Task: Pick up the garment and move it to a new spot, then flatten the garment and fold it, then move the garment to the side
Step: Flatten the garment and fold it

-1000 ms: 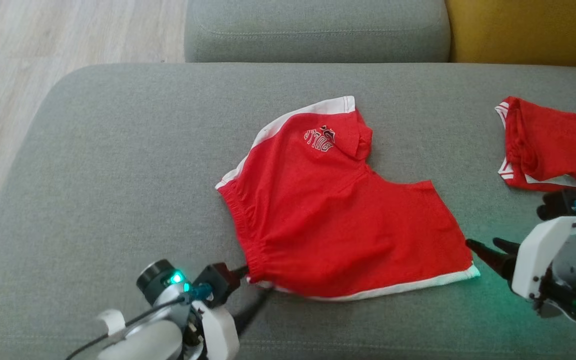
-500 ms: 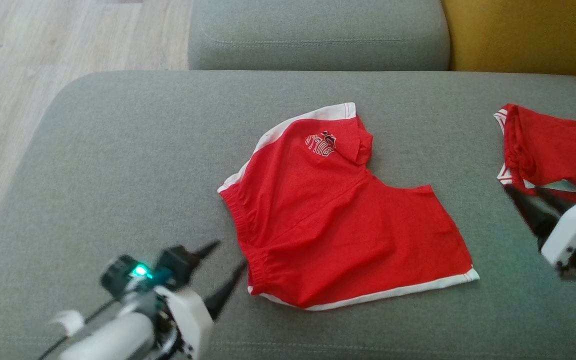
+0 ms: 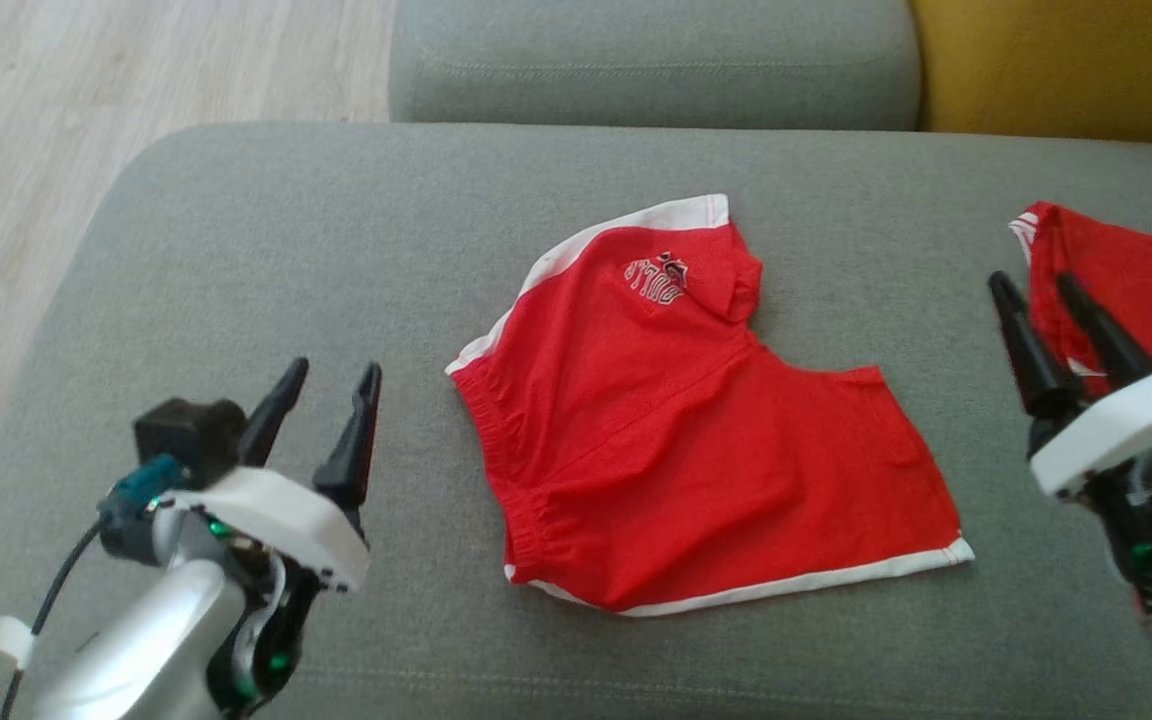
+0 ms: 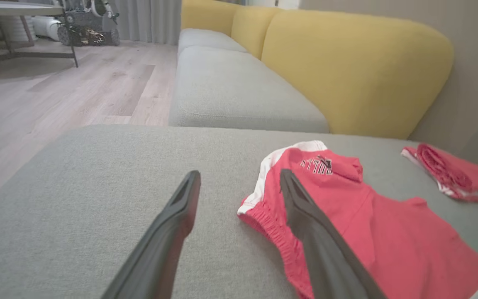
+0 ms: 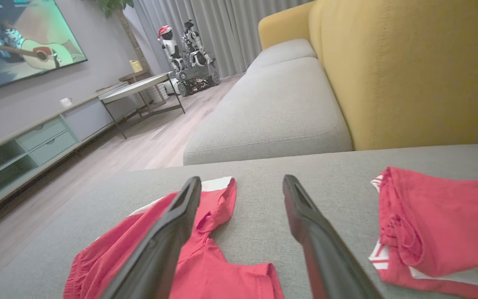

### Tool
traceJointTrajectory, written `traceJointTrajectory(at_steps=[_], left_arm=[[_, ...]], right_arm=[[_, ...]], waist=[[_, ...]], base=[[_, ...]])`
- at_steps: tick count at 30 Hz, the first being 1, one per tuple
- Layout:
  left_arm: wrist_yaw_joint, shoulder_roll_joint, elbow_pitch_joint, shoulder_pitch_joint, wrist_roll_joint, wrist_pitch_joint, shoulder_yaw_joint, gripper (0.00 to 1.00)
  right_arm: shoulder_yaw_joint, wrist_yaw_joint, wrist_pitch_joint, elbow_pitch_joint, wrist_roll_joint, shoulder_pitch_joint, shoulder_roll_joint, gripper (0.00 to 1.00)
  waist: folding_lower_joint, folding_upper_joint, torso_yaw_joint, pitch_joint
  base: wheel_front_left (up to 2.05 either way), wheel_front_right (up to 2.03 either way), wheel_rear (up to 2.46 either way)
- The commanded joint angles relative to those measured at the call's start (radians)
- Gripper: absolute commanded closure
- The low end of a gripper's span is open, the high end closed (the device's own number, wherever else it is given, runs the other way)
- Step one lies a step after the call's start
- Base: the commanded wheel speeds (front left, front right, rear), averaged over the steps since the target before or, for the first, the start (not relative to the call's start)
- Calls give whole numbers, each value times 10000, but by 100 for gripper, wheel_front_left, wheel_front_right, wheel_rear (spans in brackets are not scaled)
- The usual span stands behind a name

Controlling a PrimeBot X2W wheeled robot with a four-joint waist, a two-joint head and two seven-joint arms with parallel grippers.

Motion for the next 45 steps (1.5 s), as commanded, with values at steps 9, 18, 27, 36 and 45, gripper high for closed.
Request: traceJointTrajectory(at_steps=[9,18,27,36,45], left_arm=[[-286,-1835,-912,622,1269,-121,3033,0],[-1659,-3287,-146,586,2643,-123,3911,0],[-2582,-4241,463,528,3428,-123,4593,0],[-2956,-4489,691,467,3743,-123,4965,0],[-2948,-4508,705,485,3596,-124,4910,0]], right_arm=[[515,65,-339,-36,-1081,-706,608,0],[1690,65,-116,1396,-1805,-2344,412,0],[3096,65,143,2917,-1619,-3317,-274,0],[3668,65,-2,3825,-1143,-3900,-559,0],[3811,65,-174,4244,-541,-4155,-582,100]], waist=[[0,0,502,799],[0,0,1498,2087],[0,0,2214,2613],[0,0,2492,2919],[0,0,2494,2970]], base=[[0,0,0],[0,0,0],[0,0,0],[0,0,0],[0,0,0]])
